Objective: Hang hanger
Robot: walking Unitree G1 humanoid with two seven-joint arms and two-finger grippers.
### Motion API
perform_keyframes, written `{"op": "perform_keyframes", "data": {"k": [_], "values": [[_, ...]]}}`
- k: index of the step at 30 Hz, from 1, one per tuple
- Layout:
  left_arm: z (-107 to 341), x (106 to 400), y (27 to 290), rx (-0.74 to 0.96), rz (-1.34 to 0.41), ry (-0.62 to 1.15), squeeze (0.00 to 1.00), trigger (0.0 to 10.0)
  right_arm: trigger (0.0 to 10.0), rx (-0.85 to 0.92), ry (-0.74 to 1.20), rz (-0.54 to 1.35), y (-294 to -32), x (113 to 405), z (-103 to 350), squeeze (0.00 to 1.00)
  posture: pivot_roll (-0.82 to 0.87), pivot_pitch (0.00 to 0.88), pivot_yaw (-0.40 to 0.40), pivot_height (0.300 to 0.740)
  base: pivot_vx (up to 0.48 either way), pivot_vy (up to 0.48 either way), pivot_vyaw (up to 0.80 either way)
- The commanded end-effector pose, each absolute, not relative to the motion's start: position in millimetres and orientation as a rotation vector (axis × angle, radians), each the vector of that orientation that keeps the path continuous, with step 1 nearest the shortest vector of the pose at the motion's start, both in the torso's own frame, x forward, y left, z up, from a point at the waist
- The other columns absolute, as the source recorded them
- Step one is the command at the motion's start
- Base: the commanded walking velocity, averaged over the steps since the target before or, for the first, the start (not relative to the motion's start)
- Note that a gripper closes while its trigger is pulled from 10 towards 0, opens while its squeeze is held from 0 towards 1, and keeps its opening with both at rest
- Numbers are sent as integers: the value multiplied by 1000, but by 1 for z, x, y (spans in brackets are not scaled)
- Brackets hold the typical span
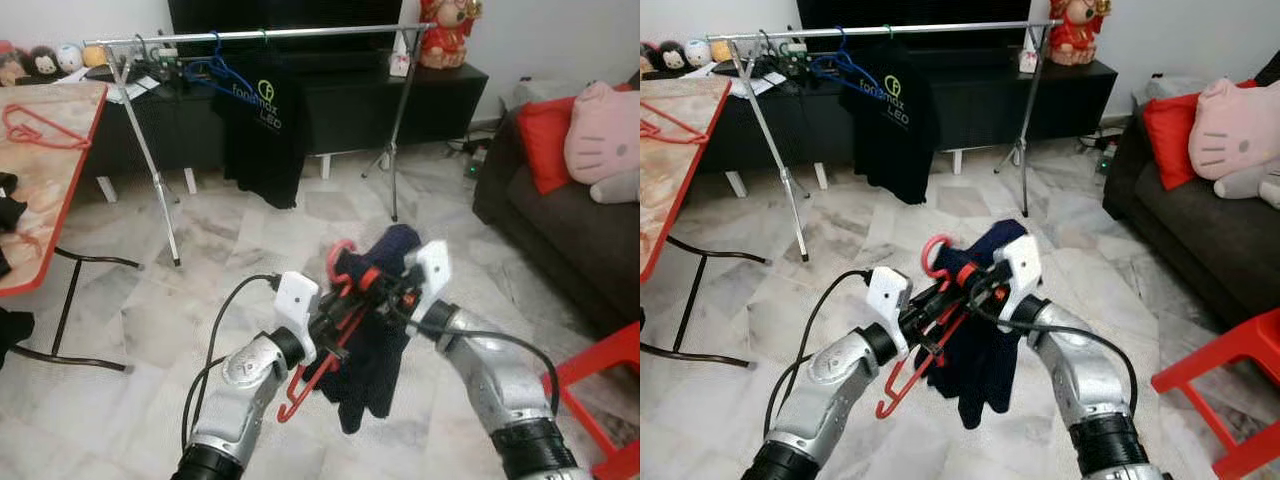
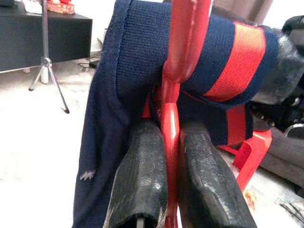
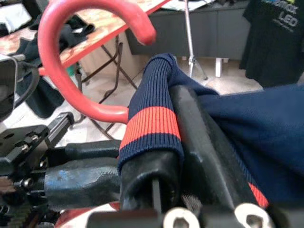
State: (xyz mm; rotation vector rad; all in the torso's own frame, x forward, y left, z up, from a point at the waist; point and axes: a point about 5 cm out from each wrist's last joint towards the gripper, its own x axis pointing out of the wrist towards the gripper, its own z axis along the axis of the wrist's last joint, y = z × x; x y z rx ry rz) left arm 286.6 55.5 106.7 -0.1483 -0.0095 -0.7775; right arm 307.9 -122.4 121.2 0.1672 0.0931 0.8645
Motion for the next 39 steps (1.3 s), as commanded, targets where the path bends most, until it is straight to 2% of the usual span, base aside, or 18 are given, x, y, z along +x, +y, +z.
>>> {"op": "perform_keyframes", "data": {"k": [1,4,7,9,10,15,21,23,28,35,39], "values": [[116,289,48,-153,-798,-50,0,10000,10000,155,85,990,-101,301,123,0,-36,0,-62,740,0,0,0],[116,289,48,-153,-799,-49,0,10000,10000,141,88,977,-102,303,122,0,-36,0,-62,740,0,0,0],[115,288,48,-149,-805,-43,0,10000,10000,92,64,846,-113,318,126,0,-35,0,-63,740,0,0,0],[114,288,48,-148,-805,-42,0,10000,10000,86,63,827,-115,320,126,0,-35,0,-63,740,0,0,0],[114,288,48,-147,-805,-42,0,10000,10000,39,67,705,-127,331,128,0,-35,0,-63,740,0,0,0],[114,288,48,-146,-807,-43,0,10000,10000,46,72,564,-141,343,130,0,-35,0,-63,740,0,0,0],[114,288,47,-146,-807,-43,0,10000,10000,35,86,618,-136,338,125,0,-35,0,-63,740,0,0,0],[114,288,47,-147,-808,-42,0,10000,10000,51,102,776,-124,327,122,0,-35,0,-63,740,0,0,0],[113,288,48,-147,-809,-39,0,10000,10000,28,95,913,-116,315,121,0,-35,0,-63,740,0,0,0],[113,287,47,-148,-813,-38,0,10000,10000,13,78,855,-123,322,124,0,-35,0,-63,740,0,0,0],[113,287,47,-146,-811,-38,0,10000,10000,-1,72,709,-136,334,127,0,-35,0,-63,740,0,0,0]]}}
